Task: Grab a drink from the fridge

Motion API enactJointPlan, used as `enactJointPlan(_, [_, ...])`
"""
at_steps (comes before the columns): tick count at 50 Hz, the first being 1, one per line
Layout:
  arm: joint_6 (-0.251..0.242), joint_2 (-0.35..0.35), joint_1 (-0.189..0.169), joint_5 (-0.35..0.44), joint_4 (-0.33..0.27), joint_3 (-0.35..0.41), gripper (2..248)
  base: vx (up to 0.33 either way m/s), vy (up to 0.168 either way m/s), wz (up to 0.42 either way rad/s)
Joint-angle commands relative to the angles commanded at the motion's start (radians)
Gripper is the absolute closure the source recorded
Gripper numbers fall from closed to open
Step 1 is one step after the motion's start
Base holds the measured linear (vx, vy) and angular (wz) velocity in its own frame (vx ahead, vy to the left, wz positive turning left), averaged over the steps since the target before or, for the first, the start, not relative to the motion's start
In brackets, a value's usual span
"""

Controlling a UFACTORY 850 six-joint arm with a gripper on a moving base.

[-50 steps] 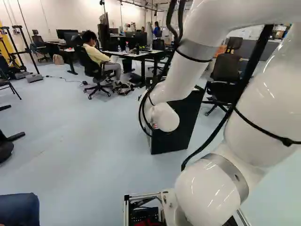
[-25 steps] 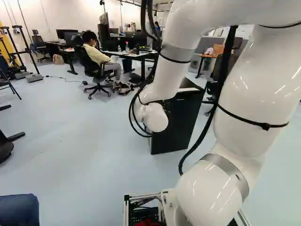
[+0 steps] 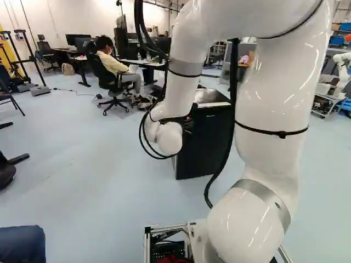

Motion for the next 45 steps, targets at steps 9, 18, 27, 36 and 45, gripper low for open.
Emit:
enactJointPlan(9, [0.000, -0.055, 0.023, 0.028, 0.056, -0.038, 3, 0.000, 0.000, 0.000])
enactJointPlan(18, [0.000, -0.109, 0.044, 0.058, 0.112, -0.077, 3, 0.000, 0.000, 0.000])
enactJointPlan(27, [0.000, -0.164, 0.063, 0.089, 0.168, -0.118, 3, 0.000, 0.000, 0.000])
enactJointPlan(36, [0.000, -0.221, 0.076, 0.120, 0.224, -0.165, 3, 0.000, 0.000, 0.000])
enactJointPlan(45, [0.000, -0.279, 0.087, 0.151, 0.280, -0.215, 3, 0.000, 0.000, 0.000])
